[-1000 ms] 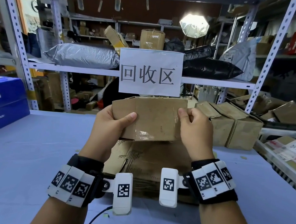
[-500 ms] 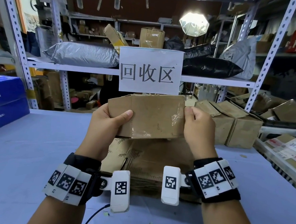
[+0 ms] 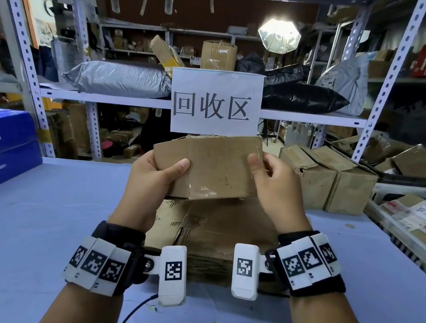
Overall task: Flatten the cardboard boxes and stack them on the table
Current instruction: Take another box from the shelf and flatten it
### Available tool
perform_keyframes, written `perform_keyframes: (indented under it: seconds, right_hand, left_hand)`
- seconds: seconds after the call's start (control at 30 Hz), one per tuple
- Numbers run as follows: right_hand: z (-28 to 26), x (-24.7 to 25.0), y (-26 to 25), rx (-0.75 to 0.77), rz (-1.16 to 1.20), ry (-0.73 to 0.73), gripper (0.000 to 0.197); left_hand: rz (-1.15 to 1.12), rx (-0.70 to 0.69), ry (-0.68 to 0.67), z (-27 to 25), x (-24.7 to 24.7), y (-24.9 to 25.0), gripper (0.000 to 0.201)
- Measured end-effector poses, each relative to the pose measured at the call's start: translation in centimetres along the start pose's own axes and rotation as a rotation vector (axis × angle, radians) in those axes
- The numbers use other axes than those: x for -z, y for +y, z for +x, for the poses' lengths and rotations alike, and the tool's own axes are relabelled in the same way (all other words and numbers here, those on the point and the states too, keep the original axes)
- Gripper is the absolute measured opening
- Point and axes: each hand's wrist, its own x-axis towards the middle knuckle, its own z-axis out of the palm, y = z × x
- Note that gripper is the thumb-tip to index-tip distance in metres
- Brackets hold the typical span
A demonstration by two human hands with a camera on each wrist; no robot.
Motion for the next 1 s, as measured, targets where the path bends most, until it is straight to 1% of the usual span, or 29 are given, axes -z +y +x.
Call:
perform_keyframes:
  seconds: [0.03, 0.1, 0.13, 0.23, 0.27, 0.33, 0.37, 0.47, 0.53, 0.6, 0.7, 0.73, 0.8, 0.83, 0.93, 1.0]
  right_hand:
    - [-0.1, -0.1, 0.0, 0.006, -0.023, -0.011, 0.041]
    - [-0.2, -0.1, 0.0, 0.028, -0.067, 0.022, 0.028]
    - [-0.2, -0.1, 0.1, 0.039, -0.078, 0.035, 0.025]
    - [-0.1, -0.1, 0.1, 0.059, -0.092, 0.042, 0.031]
    - [0.0, -0.1, 0.1, 0.045, -0.083, 0.06, 0.032]
    - [0.0, 0.2, 0.1, -0.011, 0.011, 0.088, 0.033]
    - [0.1, 0.3, 0.1, -0.029, 0.06, 0.076, 0.033]
    - [-0.3, 0.1, 0.0, -0.005, 0.095, -0.007, 0.03]
    - [-0.6, 0.0, 0.3, -0.023, 0.182, 0.048, 0.029]
    - [-0.6, -0.1, 0.5, -0.04, 0.267, 0.106, 0.024]
    - [-0.4, 0.2, 0.6, -0.007, 0.239, 0.12, 0.012]
    - [-0.3, 0.4, 0.5, 0.001, 0.228, 0.111, 0.011]
    - [-0.2, 0.5, 0.6, 0.015, 0.207, 0.093, 0.021]
    - [-0.2, 0.6, 0.7, 0.019, 0.201, 0.09, 0.022]
    - [0.0, 0.8, 1.0, 0.024, 0.184, 0.085, 0.02]
    - [0.0, 0.7, 1.0, 0.01, 0.188, 0.077, 0.023]
  left_hand:
    - [0.002, 0.001, -0.001, 0.0, 0.0, 0.0, 0.016]
    - [0.003, -0.001, -0.004, -0.1, 0.0, -0.1, 0.016]
    - [0.001, -0.003, -0.003, -0.1, 0.0, -0.1, 0.016]
    - [0.0, -0.007, 0.007, -0.1, 0.4, 0.1, 0.016]
    - [0.002, -0.009, 0.009, 0.0, 0.5, 0.2, 0.016]
    - [0.005, -0.015, 0.01, 0.0, 0.7, 0.3, 0.016]
    - [0.005, -0.018, 0.011, 0.0, 0.7, 0.3, 0.017]
    - [-0.006, -0.018, 0.013, 0.0, 0.7, 0.3, 0.017]
    - [-0.013, -0.016, 0.008, 0.0, 0.6, 0.2, 0.019]
    - [-0.02, -0.027, -0.005, 0.1, 0.8, 0.3, 0.018]
    - [-0.028, -0.047, -0.007, 0.4, 0.9, 0.2, 0.018]
    - [-0.028, -0.051, -0.005, 0.4, 1.0, 0.2, 0.018]
    - [-0.027, -0.058, -0.003, 0.5, 1.0, 0.3, 0.018]
    - [-0.028, -0.063, -0.004, 0.5, 1.0, 0.3, 0.018]
    - [-0.036, -0.07, -0.006, 0.5, 1.1, 0.2, 0.018]
    - [-0.027, -0.071, -0.003, 0.6, 1.2, 0.2, 0.018]
